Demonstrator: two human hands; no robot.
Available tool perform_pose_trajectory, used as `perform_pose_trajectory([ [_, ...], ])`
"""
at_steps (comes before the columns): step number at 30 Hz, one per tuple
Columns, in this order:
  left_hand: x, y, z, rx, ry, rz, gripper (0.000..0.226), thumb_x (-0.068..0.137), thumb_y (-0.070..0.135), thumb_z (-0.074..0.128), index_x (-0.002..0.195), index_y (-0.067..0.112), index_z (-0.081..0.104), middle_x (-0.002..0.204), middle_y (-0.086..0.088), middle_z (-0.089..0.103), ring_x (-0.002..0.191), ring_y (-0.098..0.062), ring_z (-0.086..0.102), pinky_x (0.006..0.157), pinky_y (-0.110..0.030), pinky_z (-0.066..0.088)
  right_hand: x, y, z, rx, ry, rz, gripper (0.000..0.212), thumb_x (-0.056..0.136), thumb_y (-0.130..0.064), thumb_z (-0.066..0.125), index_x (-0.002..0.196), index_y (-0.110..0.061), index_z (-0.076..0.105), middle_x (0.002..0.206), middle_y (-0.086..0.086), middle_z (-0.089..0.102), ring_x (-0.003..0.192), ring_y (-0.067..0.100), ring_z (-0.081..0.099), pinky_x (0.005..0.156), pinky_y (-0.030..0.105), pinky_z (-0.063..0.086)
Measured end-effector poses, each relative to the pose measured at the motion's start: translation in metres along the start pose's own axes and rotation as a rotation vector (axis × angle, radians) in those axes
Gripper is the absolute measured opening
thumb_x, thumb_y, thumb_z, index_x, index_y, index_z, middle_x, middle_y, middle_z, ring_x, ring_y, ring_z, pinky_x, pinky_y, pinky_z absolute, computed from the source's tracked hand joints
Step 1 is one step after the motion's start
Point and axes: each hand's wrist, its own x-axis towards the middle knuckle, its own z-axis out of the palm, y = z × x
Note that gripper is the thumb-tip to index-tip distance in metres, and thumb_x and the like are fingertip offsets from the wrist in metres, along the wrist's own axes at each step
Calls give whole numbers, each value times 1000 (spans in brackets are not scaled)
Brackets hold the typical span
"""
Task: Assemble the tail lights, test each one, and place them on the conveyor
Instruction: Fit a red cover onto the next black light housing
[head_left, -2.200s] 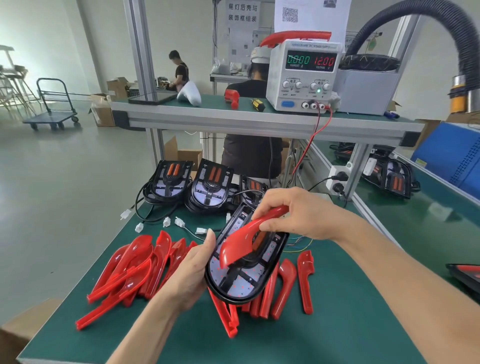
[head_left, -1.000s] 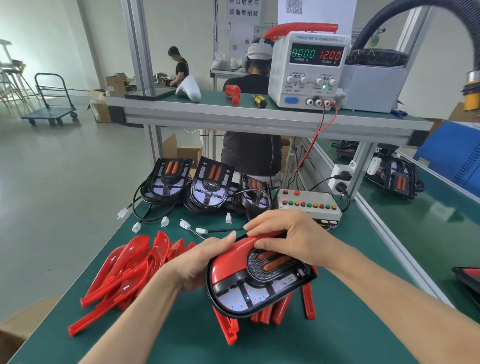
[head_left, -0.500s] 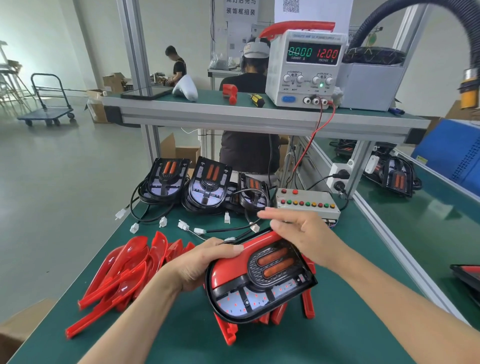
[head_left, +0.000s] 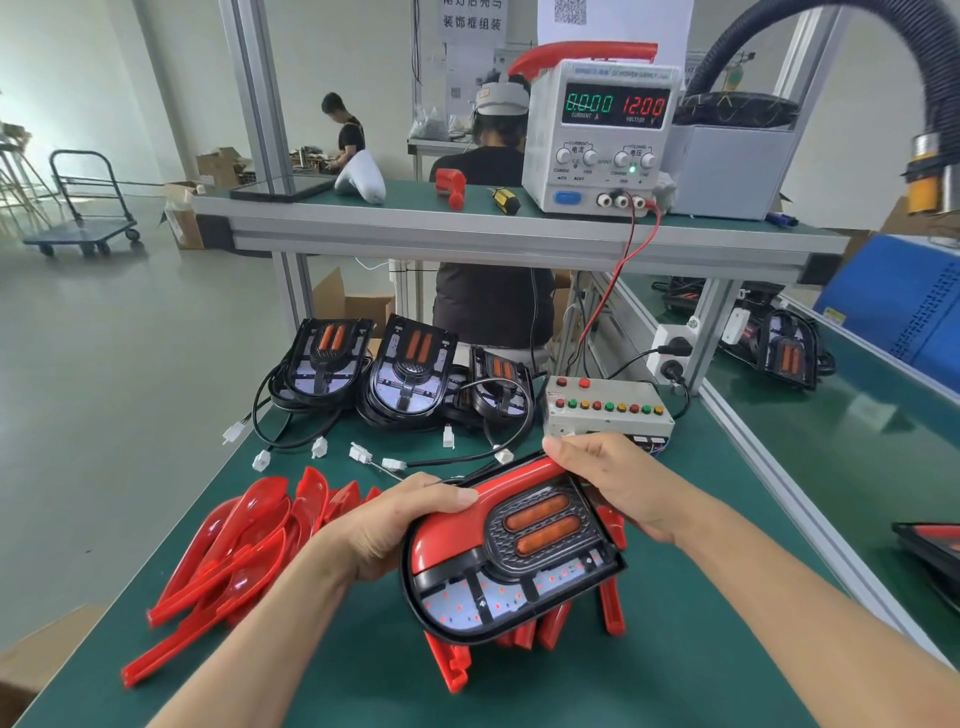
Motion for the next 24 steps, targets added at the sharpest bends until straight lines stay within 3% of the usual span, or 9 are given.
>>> perform_pose_trajectory([
  [6,3,-2,-2,38,14,-8,62,74,45,74,112,-5,72,105,-26,73,86,-31,70,82,-37,56,-1,4,2,39,46,-6,39,96,-46,59,92,-13,80,104,12,78,95,23,75,89,25,57],
  [11,4,-2,-1,46,27,-5,68,72,47,74,112,-8,71,109,-35,68,92,-38,65,83,-39,55,-1,6,4,102,68,18,40,95,-45,62,97,-10,80,105,13,78,97,25,75,95,36,58],
  [16,6,-1,-2,55,29,4,68,71,46,75,111,-8,71,104,-31,71,88,-35,67,81,-38,55,2,10,7,138,122,32,47,89,-46,69,97,-1,77,101,18,78,94,30,75,99,50,56],
  [22,9,0,-2,81,49,0,64,71,48,75,105,-6,73,97,-24,74,81,-29,70,76,-33,57,0,11,5,90,127,23,57,91,-53,65,100,3,72,105,21,75,105,38,71,107,52,49],
  [24,10,0,-1,76,43,-2,59,73,46,75,105,-4,75,97,-23,75,81,-28,70,76,-32,58,0,10,4,69,104,20,55,94,-55,64,100,-1,74,106,17,76,103,33,73,106,49,50],
])
